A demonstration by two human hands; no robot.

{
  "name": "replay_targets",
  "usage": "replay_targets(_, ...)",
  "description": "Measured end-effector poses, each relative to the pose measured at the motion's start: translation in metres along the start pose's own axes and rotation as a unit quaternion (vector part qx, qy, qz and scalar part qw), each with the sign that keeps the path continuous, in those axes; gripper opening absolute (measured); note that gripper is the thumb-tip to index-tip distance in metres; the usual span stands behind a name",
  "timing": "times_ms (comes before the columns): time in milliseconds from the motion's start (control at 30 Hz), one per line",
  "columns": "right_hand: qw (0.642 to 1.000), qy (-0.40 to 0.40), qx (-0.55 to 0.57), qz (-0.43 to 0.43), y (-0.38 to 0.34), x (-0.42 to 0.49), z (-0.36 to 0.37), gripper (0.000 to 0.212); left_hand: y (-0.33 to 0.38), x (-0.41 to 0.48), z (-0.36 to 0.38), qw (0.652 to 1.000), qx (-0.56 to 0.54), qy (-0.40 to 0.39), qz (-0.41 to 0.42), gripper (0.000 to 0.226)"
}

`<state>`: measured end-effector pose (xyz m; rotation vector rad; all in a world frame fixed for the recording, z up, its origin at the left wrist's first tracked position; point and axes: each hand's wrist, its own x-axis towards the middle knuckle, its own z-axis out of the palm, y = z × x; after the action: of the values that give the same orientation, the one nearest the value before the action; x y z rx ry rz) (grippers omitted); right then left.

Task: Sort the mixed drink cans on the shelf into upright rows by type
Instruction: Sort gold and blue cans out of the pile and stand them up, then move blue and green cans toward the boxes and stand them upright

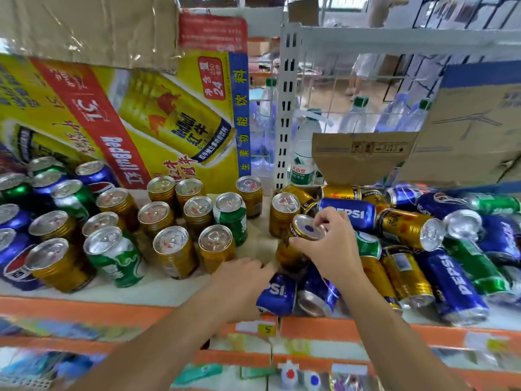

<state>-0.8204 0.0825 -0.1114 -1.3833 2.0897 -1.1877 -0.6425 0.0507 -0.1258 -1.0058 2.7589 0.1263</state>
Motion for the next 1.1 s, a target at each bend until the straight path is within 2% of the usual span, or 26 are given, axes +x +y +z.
replay_targets(67, 1.0, -0.015, 0.012, -0.021, 0.001, -0.003, -0.008, 0.042, 0.002, -0.004, -0.001, 0.999, -0.031, 0.02, -0.009, 0.057)
replay_targets(233, 0.995, -0.095, -0.004, -0.021, 0.003, -0.006, -0.019, 0.075, -0.002, -0.014, -0.019, 0.984, -0.146, 0.088, -0.049, 0.064)
replay_targets(400, 0.964, -0.212, -0.152, -0.041, -0.002, -0.001, -0.021, 0.086, -0.007, -0.027, -0.027, 0.951, -0.258, 0.141, -0.095, 0.069)
replay_targets(533, 0.9, -0.27, -0.333, -0.082, -0.022, 0.004, -0.006, 0.068, -0.009, -0.038, -0.029, 0.903, -0.356, 0.194, -0.14, 0.071)
replay_targets(667, 0.845, -0.299, -0.436, -0.079, -0.045, 0.008, 0.01, 0.062, -0.008, -0.051, -0.032, 0.873, -0.397, 0.234, -0.16, 0.075)
replay_targets(733, 0.797, -0.314, -0.509, -0.081, -0.058, 0.01, 0.017, 0.061, -0.009, -0.053, -0.03, 0.869, -0.402, 0.24, -0.163, 0.079)
replay_targets(800, 0.734, -0.332, -0.584, -0.099, -0.068, 0.013, 0.025, 0.058, -0.012, -0.053, -0.029, 0.871, -0.399, 0.239, -0.159, 0.08)
replay_targets(867, 0.696, -0.341, -0.621, -0.115, -0.077, 0.014, 0.031, 0.061, -0.014, -0.053, -0.031, 0.873, -0.399, 0.237, -0.152, 0.078)
replay_targets(933, 0.7, -0.345, -0.614, -0.115, -0.078, 0.016, 0.032, 0.058, -0.018, -0.051, -0.034, 0.873, -0.405, 0.232, -0.142, 0.076)
replay_targets(967, 0.72, -0.341, -0.594, -0.112, -0.075, 0.018, 0.031, 0.053, -0.02, -0.051, -0.035, 0.873, -0.409, 0.228, -0.139, 0.075)
replay_targets(1033, 0.792, -0.31, -0.519, -0.085, -0.064, 0.02, 0.022, 0.038, -0.025, -0.049, -0.036, 0.869, -0.42, 0.225, -0.132, 0.073)
replay_targets(1100, 0.87, -0.25, -0.423, -0.04, -0.055, 0.019, 0.008, 0.034, -0.03, -0.046, -0.033, 0.87, -0.421, 0.224, -0.122, 0.073)
